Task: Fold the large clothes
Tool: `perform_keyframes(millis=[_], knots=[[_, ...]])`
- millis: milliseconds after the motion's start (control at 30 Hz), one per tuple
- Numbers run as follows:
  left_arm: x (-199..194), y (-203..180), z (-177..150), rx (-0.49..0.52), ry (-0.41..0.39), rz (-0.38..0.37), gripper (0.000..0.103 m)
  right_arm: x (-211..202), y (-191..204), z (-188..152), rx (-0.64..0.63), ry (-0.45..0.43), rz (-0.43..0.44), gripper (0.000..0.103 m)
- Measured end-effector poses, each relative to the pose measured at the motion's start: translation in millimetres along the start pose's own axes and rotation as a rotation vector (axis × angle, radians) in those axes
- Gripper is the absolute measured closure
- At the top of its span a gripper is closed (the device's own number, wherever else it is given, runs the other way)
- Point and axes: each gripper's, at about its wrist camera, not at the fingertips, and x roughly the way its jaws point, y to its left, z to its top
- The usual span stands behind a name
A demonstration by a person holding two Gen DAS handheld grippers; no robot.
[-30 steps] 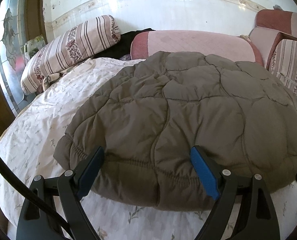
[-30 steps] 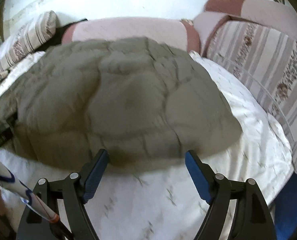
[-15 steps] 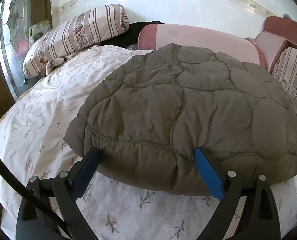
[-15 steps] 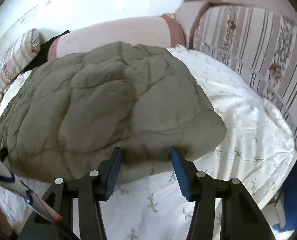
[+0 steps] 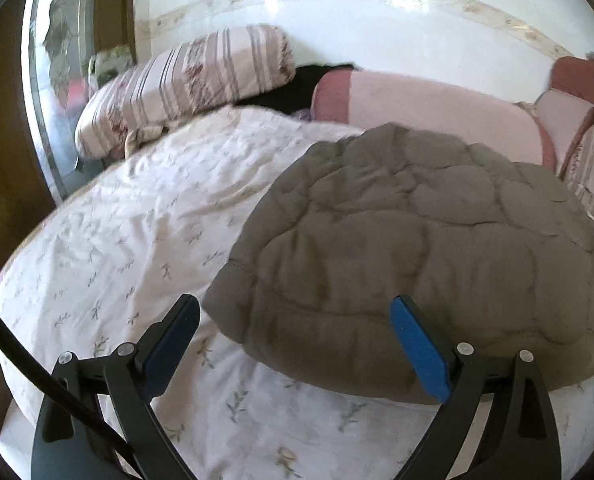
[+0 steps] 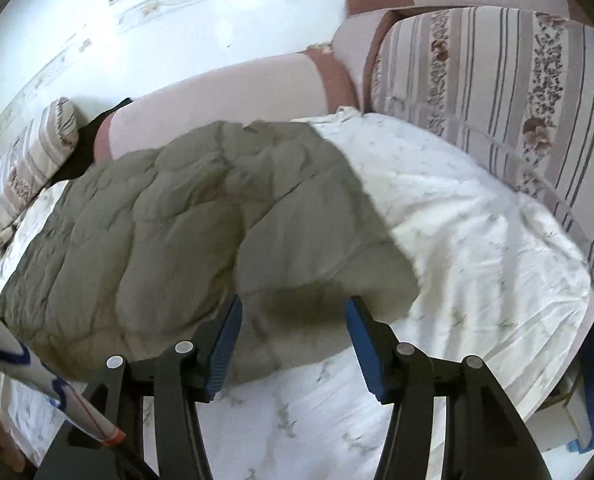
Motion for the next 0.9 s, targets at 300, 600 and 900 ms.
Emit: perform_keyframes(millis=[300, 600, 900], knots=[[26, 7, -2, -0.056, 0.098, -0.044, 0.007, 37, -14, 2, 0.053, 0.109, 0.006, 0.039], [-15, -9, -6, 0.016, -0.071, -0.014, 0.007, -4, 1, -1, 0.001, -0.063, -0.024, 0.041], [6, -25, -10, 0.072, 0.014, -0.05, 0.005, 25, 33, -8, -0.119, 0.04, -0.033, 0.037]])
